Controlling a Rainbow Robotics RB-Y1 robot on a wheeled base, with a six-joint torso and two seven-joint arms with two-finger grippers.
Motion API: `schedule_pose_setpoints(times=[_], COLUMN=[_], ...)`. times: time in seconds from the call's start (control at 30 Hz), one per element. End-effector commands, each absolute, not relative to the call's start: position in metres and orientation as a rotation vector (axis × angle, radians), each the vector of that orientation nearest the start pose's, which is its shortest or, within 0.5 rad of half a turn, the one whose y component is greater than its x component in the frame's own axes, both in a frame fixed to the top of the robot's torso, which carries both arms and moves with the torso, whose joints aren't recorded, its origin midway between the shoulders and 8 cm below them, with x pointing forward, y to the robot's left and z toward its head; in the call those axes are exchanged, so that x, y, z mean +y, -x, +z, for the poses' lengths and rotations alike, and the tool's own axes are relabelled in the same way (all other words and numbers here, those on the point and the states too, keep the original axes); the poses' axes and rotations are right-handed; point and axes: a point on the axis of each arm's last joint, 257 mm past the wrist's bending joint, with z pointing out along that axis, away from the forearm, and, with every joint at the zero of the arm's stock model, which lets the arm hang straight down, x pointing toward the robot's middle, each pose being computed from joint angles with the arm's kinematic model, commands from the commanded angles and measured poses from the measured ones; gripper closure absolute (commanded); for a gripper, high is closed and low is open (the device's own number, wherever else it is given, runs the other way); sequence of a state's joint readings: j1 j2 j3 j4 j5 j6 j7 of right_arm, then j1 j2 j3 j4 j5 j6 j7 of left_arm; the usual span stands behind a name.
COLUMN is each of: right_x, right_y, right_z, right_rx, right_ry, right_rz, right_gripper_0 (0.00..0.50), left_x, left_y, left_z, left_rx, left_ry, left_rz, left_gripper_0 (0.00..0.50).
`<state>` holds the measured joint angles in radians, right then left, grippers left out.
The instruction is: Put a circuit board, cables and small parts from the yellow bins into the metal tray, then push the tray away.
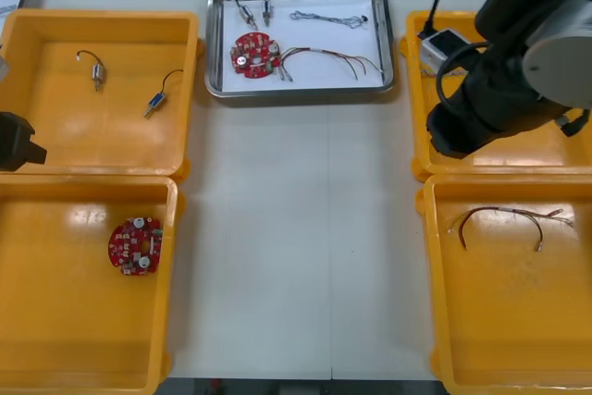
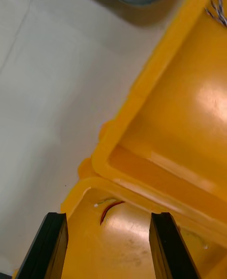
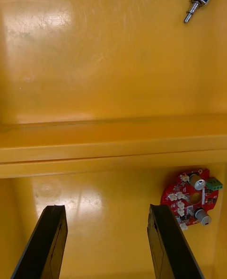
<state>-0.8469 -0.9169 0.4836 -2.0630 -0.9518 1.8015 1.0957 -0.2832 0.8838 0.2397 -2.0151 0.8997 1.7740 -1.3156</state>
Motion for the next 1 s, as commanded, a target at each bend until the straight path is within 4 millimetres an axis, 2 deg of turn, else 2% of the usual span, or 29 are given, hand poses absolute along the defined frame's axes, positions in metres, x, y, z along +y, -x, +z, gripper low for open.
schedule_pose_setpoints(times=[0.03,0.3,0.7,0.8,1.0], right_x=[-0.245,-0.295,-0.355,-0.365,-0.372], right_y=[-0.434,-0.415,-0.395,-0.389,-0.383], right_z=[-0.105,-0.111,-0.132,-0.141,-0.155], right_rx=[2.608,2.659,2.689,2.699,2.705], right_ry=[0.441,0.214,0.022,-0.001,-0.048], right_rz=[-0.133,-0.074,-0.087,-0.087,-0.038], right_gripper_0=[0.0,0.0,0.0,0.0,0.0], left_x=[0.385,0.385,0.385,0.385,0.385], left_y=[-0.422,-0.422,-0.422,-0.422,-0.422], left_z=[-0.132,-0.132,-0.132,-0.132,-0.132], left_rx=[2.589,2.589,2.589,2.589,2.589], left_ry=[0.022,0.022,0.022,0.022,0.022], left_rz=[0.0,0.0,0.0,0.0,0.0], left_gripper_0=[0.0,0.0,0.0,0.0,0.0])
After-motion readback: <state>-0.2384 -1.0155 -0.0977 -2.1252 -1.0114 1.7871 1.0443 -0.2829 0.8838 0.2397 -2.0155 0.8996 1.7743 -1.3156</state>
